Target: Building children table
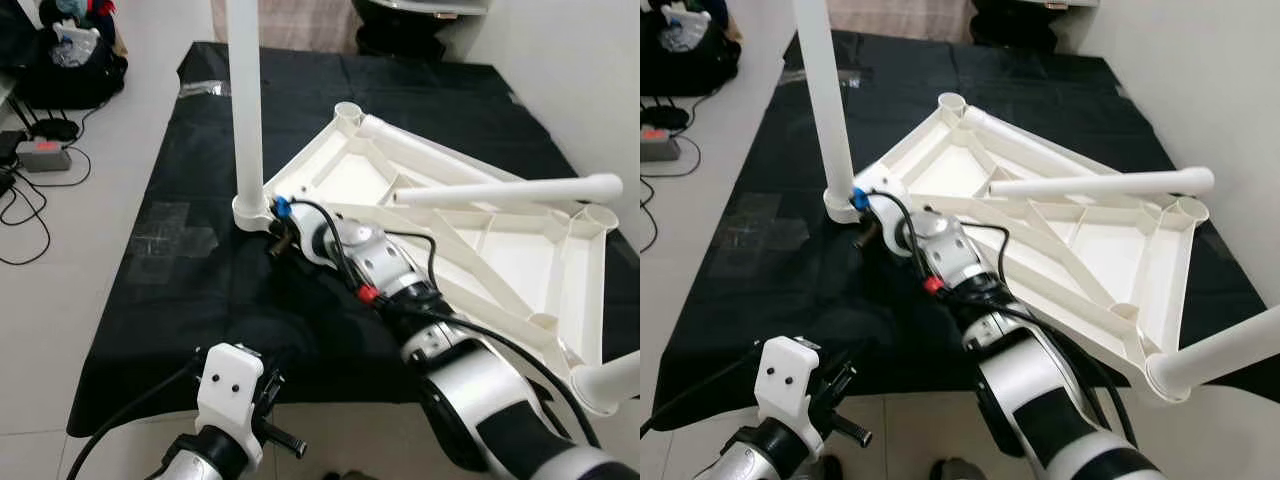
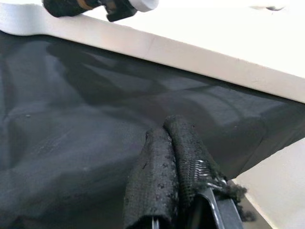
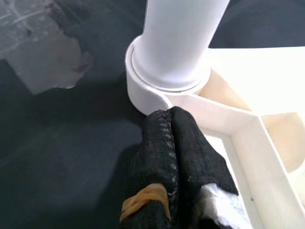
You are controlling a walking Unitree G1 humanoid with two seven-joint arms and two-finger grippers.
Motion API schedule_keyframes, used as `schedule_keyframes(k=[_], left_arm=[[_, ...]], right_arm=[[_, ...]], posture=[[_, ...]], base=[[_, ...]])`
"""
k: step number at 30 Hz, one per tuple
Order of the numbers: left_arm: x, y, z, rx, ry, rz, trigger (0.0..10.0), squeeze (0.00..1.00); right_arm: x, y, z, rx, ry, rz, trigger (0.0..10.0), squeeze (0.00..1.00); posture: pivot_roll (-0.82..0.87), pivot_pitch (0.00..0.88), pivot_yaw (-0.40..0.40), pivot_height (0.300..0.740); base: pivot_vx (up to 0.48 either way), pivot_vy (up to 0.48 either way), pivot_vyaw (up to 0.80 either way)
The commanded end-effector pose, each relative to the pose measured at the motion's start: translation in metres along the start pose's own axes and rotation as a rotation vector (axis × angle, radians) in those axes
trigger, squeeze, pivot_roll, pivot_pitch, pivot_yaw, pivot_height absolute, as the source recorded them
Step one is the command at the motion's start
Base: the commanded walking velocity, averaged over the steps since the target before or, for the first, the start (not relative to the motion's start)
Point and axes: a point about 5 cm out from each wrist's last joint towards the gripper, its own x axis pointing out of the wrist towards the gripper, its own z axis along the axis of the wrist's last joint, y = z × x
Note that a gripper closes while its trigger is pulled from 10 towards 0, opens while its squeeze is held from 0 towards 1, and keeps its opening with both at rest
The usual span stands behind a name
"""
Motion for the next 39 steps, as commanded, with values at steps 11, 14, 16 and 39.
schedule_keyframes(k=[11, 14, 16, 39], left_arm=[[-0.006, -0.006, 0.001, 0.016, 0.022, 0.026, 10.0, 0.00], [-0.006, -0.006, 0.001, 0.016, 0.025, 0.025, 10.0, 0.00], [-0.005, -0.006, 0.000, 0.016, 0.026, 0.025, 10.0, 0.00], [0.001, 0.014, 0.024, 0.060, -0.055, 0.161, 10.0, 0.00]], right_arm=[[0.005, -0.019, 0.051, 0.034, -0.157, -0.230, 10.0, 0.00], [0.005, -0.021, 0.052, 0.036, -0.164, -0.240, 10.0, 0.00], [0.005, -0.021, 0.052, 0.036, -0.164, -0.222, 10.0, 0.00], [-0.007, -0.015, -0.010, -0.037, 0.023, 0.259, 10.0, 0.00]], posture=[[0.06, 0.222, -0.158, 0.740], [0.06, 0.212, -0.157, 0.740], [0.06, 0.209, -0.158, 0.740], [0.08, 0.287, -0.140, 0.740]], base=[[0.000, 0.000, 0.00], [0.000, 0.000, 0.00], [0.000, 0.000, 0.00], [0.000, 0.000, 0.00]])
